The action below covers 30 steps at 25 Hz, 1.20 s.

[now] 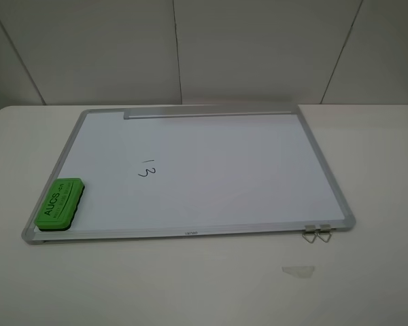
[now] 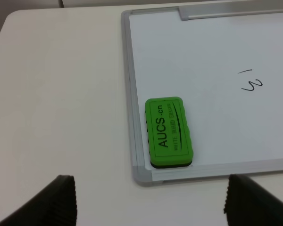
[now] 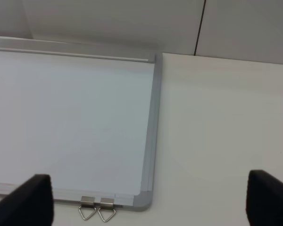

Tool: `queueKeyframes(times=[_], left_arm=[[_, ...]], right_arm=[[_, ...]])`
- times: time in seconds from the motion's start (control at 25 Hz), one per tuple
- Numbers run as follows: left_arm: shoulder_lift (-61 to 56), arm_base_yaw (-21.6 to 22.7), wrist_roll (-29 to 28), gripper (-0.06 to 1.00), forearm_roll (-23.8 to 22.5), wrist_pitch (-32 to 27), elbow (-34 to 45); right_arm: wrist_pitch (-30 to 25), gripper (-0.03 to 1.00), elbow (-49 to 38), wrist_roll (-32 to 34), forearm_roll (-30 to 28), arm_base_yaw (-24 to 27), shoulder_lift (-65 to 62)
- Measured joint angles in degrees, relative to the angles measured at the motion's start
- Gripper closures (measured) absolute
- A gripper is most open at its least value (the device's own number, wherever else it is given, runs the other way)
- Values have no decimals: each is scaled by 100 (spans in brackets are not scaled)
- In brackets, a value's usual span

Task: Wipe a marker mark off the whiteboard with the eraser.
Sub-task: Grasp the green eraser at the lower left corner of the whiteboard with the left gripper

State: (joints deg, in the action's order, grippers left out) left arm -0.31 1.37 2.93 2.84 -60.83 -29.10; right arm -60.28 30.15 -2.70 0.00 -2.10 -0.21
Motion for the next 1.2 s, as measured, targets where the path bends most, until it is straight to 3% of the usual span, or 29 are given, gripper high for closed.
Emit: queueKeyframes(times=[0.48,0.76,0.96,1.2], left_arm=[[0,0,0,28,0,0,0],[36,0,-414,23,19,0,0],[845,0,-727,19,38,0,-174],[2534,0,-776,19,38,6,-911]], right_arm=[[0,15,0,0,0,0,0],[0,15,0,0,0,0,0],[0,15,0,0,0,0,0],[0,15,0,0,0,0,0]])
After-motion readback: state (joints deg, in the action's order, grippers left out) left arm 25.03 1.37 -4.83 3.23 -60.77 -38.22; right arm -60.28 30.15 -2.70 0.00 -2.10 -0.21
